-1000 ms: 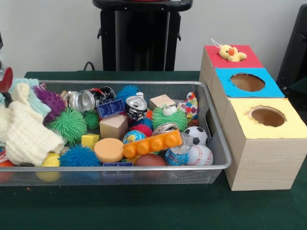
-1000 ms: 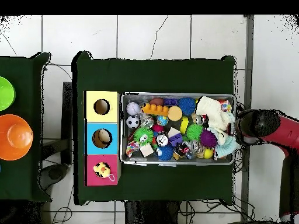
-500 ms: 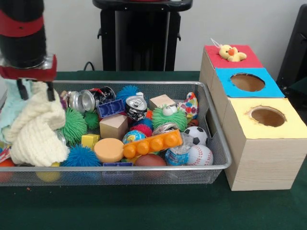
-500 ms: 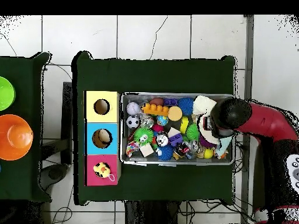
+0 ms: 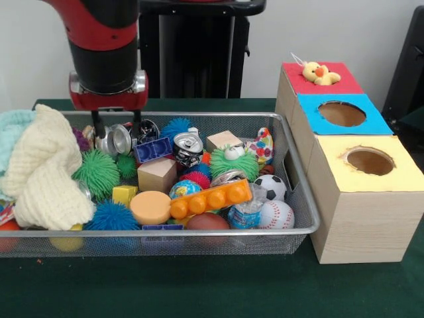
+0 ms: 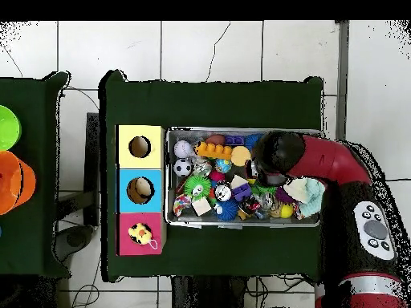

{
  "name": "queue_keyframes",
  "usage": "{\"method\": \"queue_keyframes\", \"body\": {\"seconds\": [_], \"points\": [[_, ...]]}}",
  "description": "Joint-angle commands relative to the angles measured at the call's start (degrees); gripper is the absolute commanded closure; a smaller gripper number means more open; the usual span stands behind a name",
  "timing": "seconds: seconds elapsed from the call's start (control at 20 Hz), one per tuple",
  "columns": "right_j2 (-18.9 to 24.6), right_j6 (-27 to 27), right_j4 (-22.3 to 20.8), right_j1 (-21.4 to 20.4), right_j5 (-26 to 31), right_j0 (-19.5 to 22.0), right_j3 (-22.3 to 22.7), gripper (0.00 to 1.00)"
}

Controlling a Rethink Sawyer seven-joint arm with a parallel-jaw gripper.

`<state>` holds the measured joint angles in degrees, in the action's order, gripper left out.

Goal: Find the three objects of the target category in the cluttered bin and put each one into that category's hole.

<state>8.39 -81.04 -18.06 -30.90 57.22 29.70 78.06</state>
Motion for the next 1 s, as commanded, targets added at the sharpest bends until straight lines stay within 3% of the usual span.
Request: {"method": "queue_keyframes", "body": {"seconds": [0.05,0.4,0.65,1.0], "points": [[-3.6,-14.7,3.1,0.2,0.3,-0.9,6.5,0.0],[-4.2,-20.2,8.4,4.2,-8.6,-1.1,12.0,0.0],[-5.1,-25.7,14.5,5.8,-12.2,-2.6,16.6,0.0],[-6.9,-28.3,17.4,9.5,-13.8,-5.1,17.8,0.0]]}}
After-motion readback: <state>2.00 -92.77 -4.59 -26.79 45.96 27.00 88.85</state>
